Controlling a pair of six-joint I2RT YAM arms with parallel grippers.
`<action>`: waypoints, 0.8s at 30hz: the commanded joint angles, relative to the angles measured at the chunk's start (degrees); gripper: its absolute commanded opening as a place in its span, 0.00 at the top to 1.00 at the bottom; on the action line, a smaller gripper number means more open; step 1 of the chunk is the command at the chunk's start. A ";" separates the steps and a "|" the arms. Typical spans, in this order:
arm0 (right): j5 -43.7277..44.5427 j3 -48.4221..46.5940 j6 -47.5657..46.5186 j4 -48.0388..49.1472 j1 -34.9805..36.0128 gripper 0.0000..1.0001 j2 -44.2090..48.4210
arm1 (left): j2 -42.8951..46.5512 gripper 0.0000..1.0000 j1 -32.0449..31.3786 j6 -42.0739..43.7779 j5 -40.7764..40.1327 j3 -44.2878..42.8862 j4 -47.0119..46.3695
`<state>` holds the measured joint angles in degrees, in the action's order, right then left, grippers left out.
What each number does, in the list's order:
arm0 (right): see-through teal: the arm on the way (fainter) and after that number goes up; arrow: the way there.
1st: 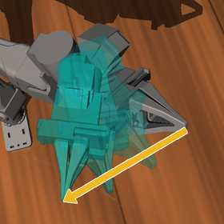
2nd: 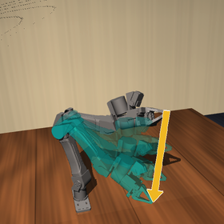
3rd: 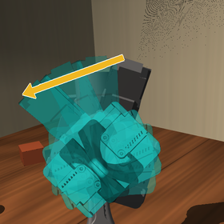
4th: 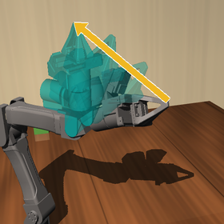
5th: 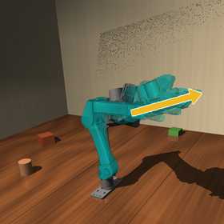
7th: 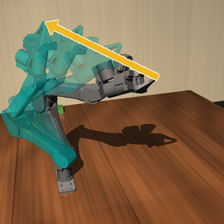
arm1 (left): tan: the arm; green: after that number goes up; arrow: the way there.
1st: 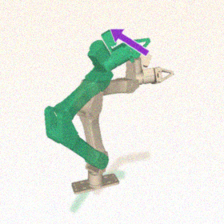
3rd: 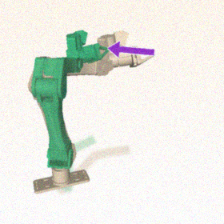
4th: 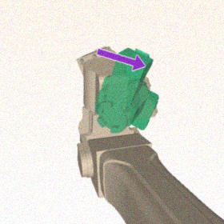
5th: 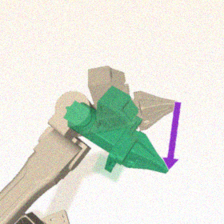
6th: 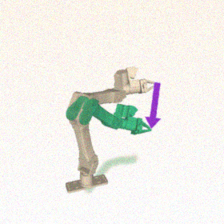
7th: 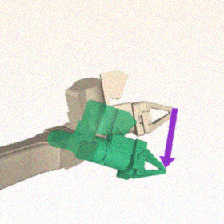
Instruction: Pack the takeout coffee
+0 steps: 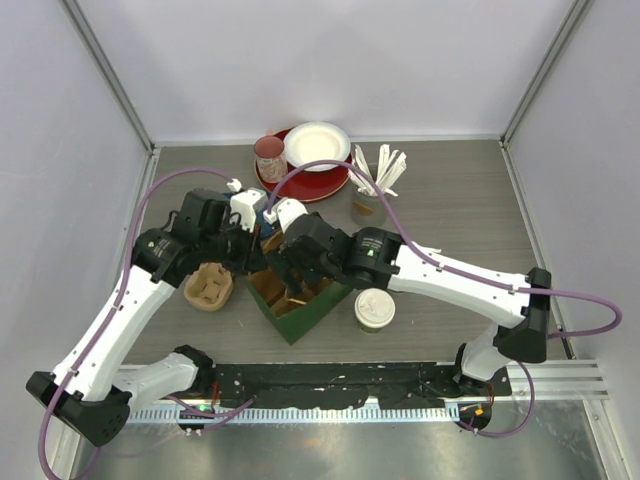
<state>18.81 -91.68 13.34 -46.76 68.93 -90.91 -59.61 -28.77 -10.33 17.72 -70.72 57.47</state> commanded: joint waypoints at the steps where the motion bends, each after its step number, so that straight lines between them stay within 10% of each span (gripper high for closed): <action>1: 2.99 -3.33 0.19 5.19 0.42 0.10 4.34 | 0.73 1.00 -0.23 -0.75 1.01 0.58 -1.66; 17: -0.44 -12.55 4.58 7.83 0.51 0.10 6.80 | 1.69 1.00 -0.23 -0.48 1.27 1.29 -2.01; 24: 13.96 -19.06 12.38 -4.63 -1.33 0.11 8.82 | 1.87 1.00 -0.32 -0.22 1.01 1.81 -2.01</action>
<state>23.22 -105.71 19.14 -44.34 68.88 -85.86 -58.89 -28.86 -10.44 17.80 -69.17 57.25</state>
